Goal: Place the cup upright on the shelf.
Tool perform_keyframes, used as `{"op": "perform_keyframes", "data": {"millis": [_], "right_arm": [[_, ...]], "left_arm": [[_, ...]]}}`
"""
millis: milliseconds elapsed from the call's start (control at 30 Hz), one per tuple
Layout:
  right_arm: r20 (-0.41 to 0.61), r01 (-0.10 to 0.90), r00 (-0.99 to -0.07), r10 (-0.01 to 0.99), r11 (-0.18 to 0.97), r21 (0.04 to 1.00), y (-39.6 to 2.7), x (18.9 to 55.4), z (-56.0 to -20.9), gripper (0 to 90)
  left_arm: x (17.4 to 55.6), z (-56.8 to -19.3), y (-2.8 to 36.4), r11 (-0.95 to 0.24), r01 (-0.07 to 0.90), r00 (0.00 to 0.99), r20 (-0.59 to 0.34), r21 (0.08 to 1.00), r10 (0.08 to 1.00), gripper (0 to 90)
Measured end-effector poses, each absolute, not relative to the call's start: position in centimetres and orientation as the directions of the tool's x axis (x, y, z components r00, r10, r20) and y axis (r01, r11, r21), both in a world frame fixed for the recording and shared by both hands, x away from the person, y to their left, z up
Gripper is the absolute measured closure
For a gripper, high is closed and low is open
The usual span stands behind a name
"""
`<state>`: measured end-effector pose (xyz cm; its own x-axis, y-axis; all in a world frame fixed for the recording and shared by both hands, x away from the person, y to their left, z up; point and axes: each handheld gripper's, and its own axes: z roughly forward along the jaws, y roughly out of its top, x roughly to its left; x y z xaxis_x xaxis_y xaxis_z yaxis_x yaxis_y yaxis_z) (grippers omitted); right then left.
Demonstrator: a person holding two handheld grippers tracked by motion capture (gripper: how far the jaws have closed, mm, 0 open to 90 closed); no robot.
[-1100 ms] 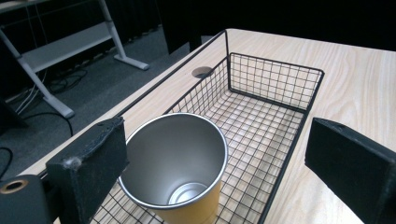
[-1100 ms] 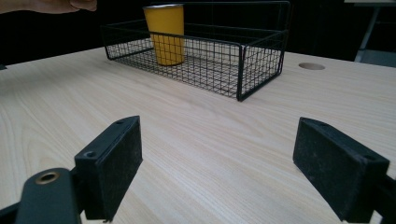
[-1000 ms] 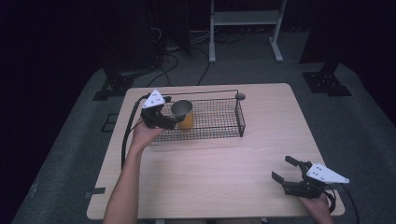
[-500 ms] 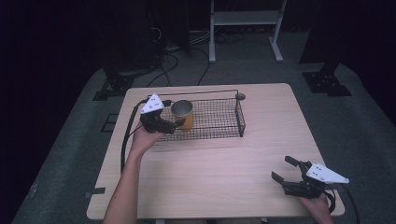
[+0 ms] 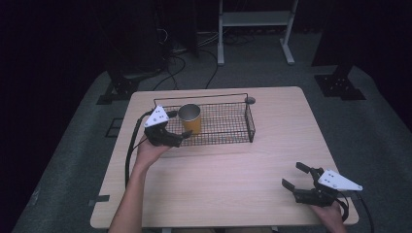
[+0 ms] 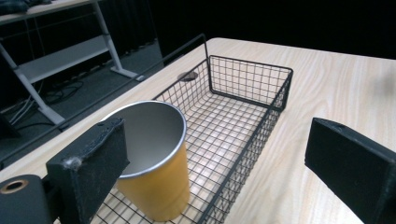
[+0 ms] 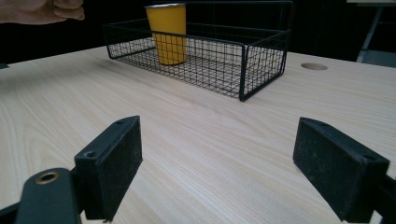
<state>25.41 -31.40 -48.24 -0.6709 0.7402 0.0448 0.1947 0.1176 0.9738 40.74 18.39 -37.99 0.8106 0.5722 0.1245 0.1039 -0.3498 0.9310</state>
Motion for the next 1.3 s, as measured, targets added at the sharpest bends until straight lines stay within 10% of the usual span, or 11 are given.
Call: {"op": "perform_keyframes", "data": {"millis": [1300], "right_arm": [[0.045, 0.195, -0.671, 0.74, 0.118, 0.974, -31.4, 25.4, -48.2, 14.8]], "left_arm": [[36.6, -40.5, 20.1, -0.329, 0.101, 0.808, 0.116, 0.939, 0.577, 4.9]]}}
